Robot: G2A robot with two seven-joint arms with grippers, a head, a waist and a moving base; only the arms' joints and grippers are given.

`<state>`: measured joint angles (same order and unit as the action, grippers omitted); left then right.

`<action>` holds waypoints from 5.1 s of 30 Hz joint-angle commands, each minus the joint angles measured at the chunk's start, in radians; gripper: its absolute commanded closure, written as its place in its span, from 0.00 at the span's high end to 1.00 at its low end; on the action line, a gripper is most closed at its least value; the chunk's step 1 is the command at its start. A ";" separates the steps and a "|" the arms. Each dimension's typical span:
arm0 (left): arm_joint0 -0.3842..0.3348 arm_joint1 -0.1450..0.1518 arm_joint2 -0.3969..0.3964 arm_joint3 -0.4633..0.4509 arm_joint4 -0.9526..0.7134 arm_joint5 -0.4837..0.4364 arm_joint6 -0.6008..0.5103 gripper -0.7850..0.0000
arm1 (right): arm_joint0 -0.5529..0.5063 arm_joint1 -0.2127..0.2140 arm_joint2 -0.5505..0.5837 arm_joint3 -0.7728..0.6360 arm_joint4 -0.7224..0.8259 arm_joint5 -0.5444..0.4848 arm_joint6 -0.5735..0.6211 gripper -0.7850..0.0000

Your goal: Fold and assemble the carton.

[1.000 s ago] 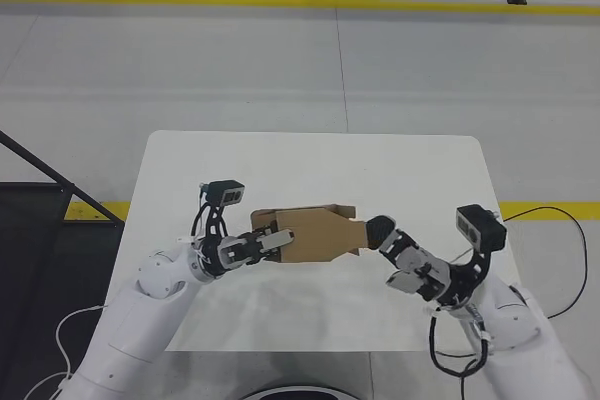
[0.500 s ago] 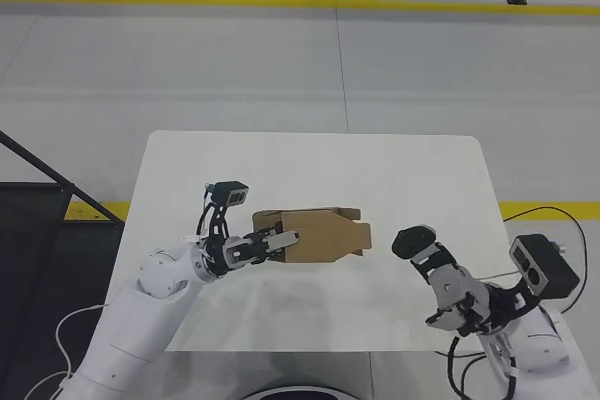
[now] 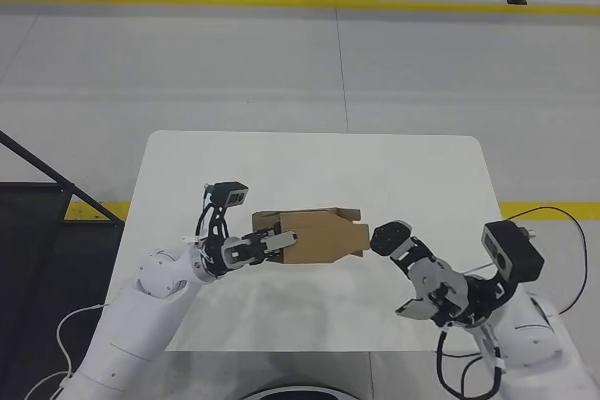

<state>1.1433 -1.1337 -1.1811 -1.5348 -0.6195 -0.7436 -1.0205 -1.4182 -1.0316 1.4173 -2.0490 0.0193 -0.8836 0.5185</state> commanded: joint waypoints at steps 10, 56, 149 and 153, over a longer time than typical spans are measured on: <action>-0.003 -0.002 0.005 0.002 0.010 0.006 0.005 0.00 | -0.005 0.000 -0.013 -0.007 -0.037 -0.005 -0.010 1.00; 0.000 -0.002 -0.006 -0.004 -0.035 -0.014 -0.042 0.00 | 0.040 0.013 0.029 0.078 0.058 0.079 0.055 1.00; -0.024 0.015 0.012 0.000 -0.074 -0.027 -0.029 0.00 | 0.166 0.021 -0.060 0.081 -0.006 0.457 0.225 0.45; -0.025 0.016 0.014 0.001 -0.073 -0.027 -0.029 0.00 | 0.172 0.021 -0.069 0.080 -0.010 0.460 0.234 0.43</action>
<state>1.1189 -1.1179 -1.1670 -1.5344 -0.6936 -0.7703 -1.0498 -1.2474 -1.0109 1.3501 -1.9689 0.0096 -0.4247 0.7526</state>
